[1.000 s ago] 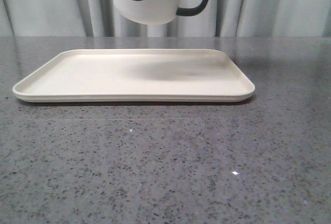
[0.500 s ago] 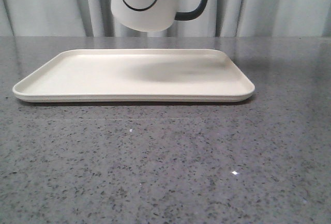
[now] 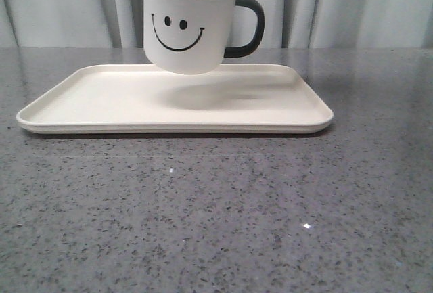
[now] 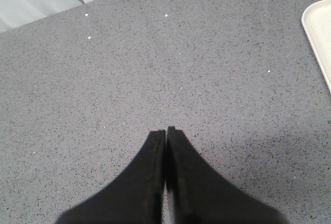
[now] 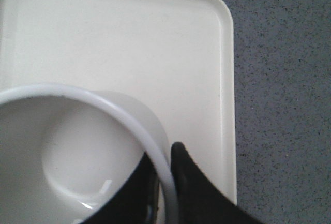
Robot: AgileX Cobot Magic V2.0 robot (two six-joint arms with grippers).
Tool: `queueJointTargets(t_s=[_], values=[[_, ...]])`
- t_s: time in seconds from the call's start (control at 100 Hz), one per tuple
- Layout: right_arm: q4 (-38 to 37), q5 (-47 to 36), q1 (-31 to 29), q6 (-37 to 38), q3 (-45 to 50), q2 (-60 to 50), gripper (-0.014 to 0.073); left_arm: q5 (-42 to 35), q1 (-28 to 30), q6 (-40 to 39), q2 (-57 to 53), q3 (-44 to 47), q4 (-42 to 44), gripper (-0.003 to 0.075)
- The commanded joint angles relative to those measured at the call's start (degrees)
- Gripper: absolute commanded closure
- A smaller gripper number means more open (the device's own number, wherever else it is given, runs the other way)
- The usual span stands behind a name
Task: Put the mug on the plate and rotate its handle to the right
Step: 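Rotate the held mug to turn its handle, lowering it onto the tray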
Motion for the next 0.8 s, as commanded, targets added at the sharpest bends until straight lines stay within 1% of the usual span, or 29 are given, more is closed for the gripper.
queueJointTargets(t_s=[0.0,0.24,0.58,0.79], values=[[1.36,4.42,-0.13,-0.17,-1.36,-3.57,0.071,-2.45,0.13,-0.47,-0.31,-1.21,1.15,0.074],[1.36,4.36,-0.13,-0.17,3.64,-3.57,0.071,-2.45,0.13,-0.47,-0.31,-1.21,1.15,0.074],[1.92,4.36,-0.13,-0.17,3.63,-3.57,0.071,-2.45,0.13,-0.47,-0.31,-1.21,0.91,0.074],[2.45,4.36,0.08,-1.73,3.63,-3.49,0.071,-2.45,0.13,-0.47,-0.31,-1.21,0.29,0.074]])
